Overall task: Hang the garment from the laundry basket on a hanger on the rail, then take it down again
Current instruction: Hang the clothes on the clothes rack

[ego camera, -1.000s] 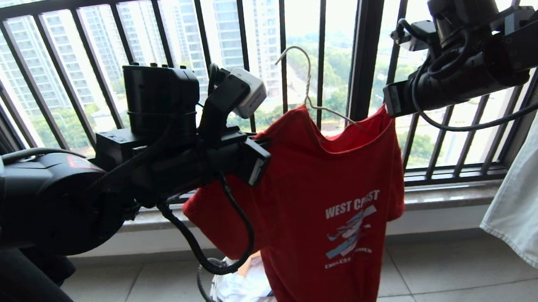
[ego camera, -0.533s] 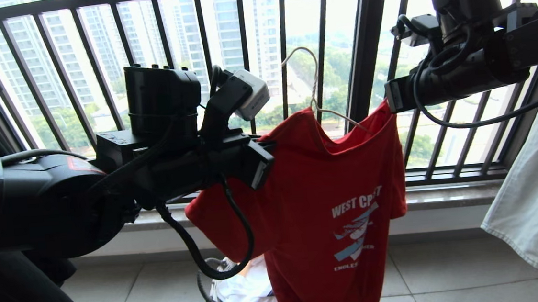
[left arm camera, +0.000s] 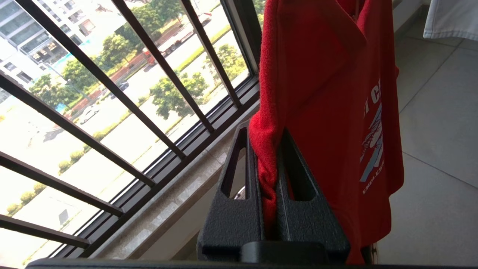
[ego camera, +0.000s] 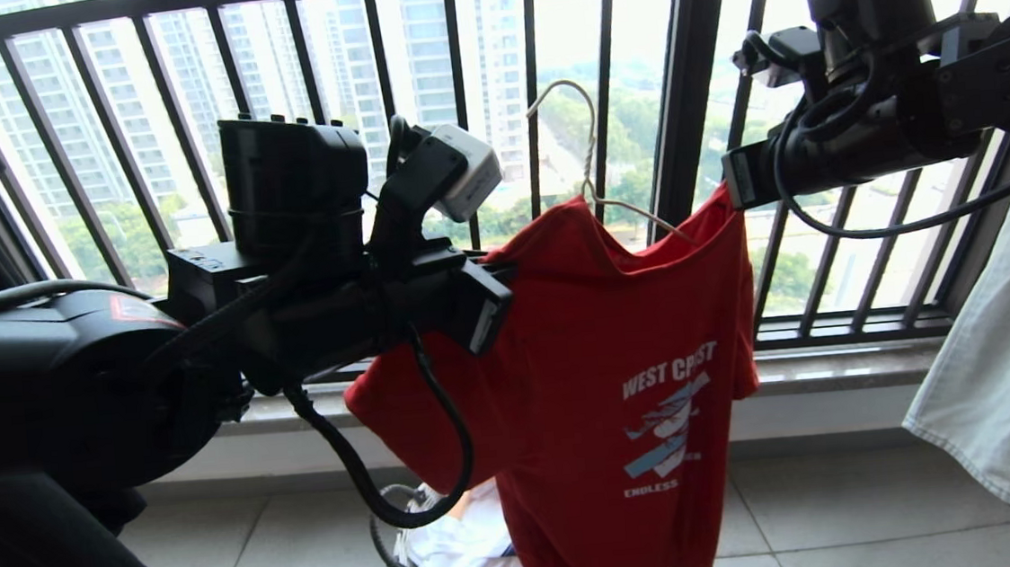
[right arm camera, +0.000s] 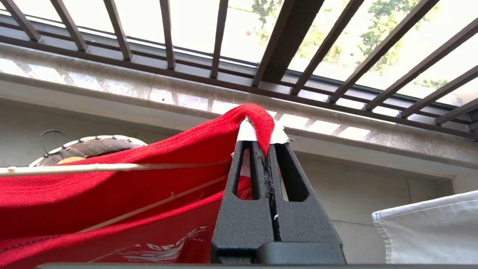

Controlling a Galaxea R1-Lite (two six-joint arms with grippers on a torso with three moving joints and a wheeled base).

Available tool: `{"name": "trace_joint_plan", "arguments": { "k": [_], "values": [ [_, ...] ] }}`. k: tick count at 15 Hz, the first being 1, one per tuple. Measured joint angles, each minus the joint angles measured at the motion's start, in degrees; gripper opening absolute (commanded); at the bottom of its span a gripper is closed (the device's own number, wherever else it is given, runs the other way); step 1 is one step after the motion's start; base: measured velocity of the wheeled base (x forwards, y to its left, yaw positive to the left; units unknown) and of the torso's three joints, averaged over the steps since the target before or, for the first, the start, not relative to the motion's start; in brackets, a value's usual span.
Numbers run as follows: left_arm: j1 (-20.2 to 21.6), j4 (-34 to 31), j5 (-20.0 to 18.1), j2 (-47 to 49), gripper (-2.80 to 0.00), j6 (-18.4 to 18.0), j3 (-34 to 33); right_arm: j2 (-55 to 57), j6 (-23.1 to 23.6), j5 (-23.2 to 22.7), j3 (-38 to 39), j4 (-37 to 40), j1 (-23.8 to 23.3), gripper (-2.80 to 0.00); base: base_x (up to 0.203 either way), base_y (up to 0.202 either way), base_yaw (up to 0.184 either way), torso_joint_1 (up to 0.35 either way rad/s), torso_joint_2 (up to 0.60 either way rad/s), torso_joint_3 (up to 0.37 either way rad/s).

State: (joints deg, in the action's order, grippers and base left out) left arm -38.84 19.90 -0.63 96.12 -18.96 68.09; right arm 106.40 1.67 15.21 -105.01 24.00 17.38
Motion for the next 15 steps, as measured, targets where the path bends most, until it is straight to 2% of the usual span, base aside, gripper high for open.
{"name": "trace_joint_plan", "arguments": {
  "k": [7,10,15],
  "values": [
    [0.00,0.00,0.01,1.51,-2.80,-0.02,0.70,-0.12,0.11,0.79,-0.62,-0.06,1.73,-2.80,0.000,0.000,0.000,0.000,0.00,0.000],
    [-0.19,-0.04,-0.08,1.52,-2.80,0.05,0.51,-0.11,2.15,1.32,-1.00,-0.27,2.57,-2.80,0.000,0.000,0.000,0.000,0.00,0.000],
    [-1.37,-0.08,-0.08,1.73,-2.80,0.17,0.04,-0.04,2.60,2.63,-1.05,-2.06,4.41,-2.80,0.000,0.000,0.000,0.000,0.00,0.000]
  ]
}}
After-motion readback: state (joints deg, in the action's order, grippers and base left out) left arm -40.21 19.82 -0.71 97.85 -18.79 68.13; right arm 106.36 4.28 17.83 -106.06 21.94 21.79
